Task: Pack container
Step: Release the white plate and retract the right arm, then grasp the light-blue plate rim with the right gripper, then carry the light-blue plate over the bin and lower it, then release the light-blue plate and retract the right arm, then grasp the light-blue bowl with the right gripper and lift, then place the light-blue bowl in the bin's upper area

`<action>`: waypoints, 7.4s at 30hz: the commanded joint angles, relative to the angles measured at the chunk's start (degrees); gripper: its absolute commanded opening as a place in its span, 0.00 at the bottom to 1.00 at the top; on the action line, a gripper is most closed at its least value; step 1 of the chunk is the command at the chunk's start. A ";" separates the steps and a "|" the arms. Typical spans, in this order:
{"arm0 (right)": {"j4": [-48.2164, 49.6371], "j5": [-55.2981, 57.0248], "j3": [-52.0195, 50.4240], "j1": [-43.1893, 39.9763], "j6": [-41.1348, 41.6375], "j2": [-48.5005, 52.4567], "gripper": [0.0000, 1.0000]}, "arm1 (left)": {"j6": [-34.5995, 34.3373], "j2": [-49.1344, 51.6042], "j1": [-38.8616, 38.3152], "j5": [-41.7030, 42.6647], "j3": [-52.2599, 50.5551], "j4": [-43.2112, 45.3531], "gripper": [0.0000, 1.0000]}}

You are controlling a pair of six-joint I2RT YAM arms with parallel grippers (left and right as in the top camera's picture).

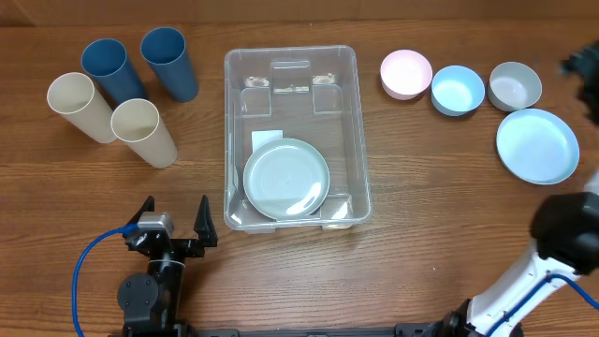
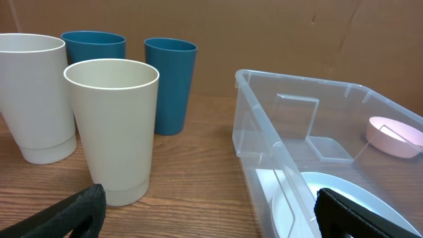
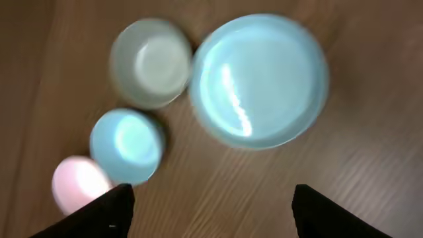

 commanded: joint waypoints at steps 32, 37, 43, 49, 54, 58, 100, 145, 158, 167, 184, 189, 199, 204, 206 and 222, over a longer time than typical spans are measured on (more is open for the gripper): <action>38.60 0.31 -51.76 -10.62 -1.70 -0.50 0.47 | 0.68 -0.55 0.37 0.00 -0.20 -0.17 1.00; 40.46 0.35 -53.48 -10.62 -1.64 -0.37 0.20 | 0.68 -0.55 0.37 0.00 -0.20 -0.17 1.00; 39.47 0.39 -53.35 -10.62 -1.29 -0.37 0.04 | 0.66 -0.55 0.37 -0.02 -0.20 -0.17 1.00; 29.44 -6.21 -42.99 -10.62 0.81 -1.75 0.04 | 0.68 -0.55 0.37 0.00 -0.20 -0.17 1.00; 20.87 -9.75 -31.30 -10.62 1.70 -6.64 0.04 | 0.68 -0.55 0.37 0.00 -0.20 -0.17 1.00; 18.71 -14.84 -26.53 -10.62 1.66 -13.38 0.04 | 0.68 -0.55 0.37 -0.02 -0.20 -0.17 1.00; 46.80 -9.14 -67.60 60.37 -9.05 -24.72 0.04 | 0.66 -0.55 0.37 -0.04 -0.20 -0.17 1.00; 35.41 9.09 -24.24 20.50 3.87 4.17 0.64 | 0.68 -0.55 0.35 -0.20 -0.20 -0.17 1.00; 33.18 9.97 -26.43 16.26 5.73 12.00 0.37 | 0.68 -0.55 0.35 -0.22 -0.20 -0.15 1.00; 35.41 8.41 -28.35 16.41 5.73 12.04 0.25 | 0.68 -0.55 0.35 -0.22 -0.20 -0.17 1.00; 29.64 6.78 -24.28 17.33 4.17 7.93 0.04 | 0.68 -0.55 0.35 -0.20 -0.20 -0.17 1.00; 29.14 6.60 -23.37 17.33 3.93 -0.76 0.04 | 0.68 -0.55 0.35 -0.20 -0.20 -0.17 1.00; 26.58 -6.86 -23.37 26.27 -6.60 -16.76 0.04 | 0.66 -0.55 0.35 -0.22 -0.20 -0.17 1.00; 24.04 -5.97 -23.45 38.80 -9.16 -17.73 0.04 | 0.68 -0.55 0.35 -0.22 -0.20 -0.15 1.00; 24.09 -3.37 -23.50 43.52 -9.11 -17.73 0.04 | 0.68 -0.55 0.35 -0.22 -0.20 -0.17 1.00; 33.57 5.49 -34.73 55.45 -9.16 -11.34 0.04 | 0.68 -0.55 0.35 -0.20 -0.20 -0.17 1.00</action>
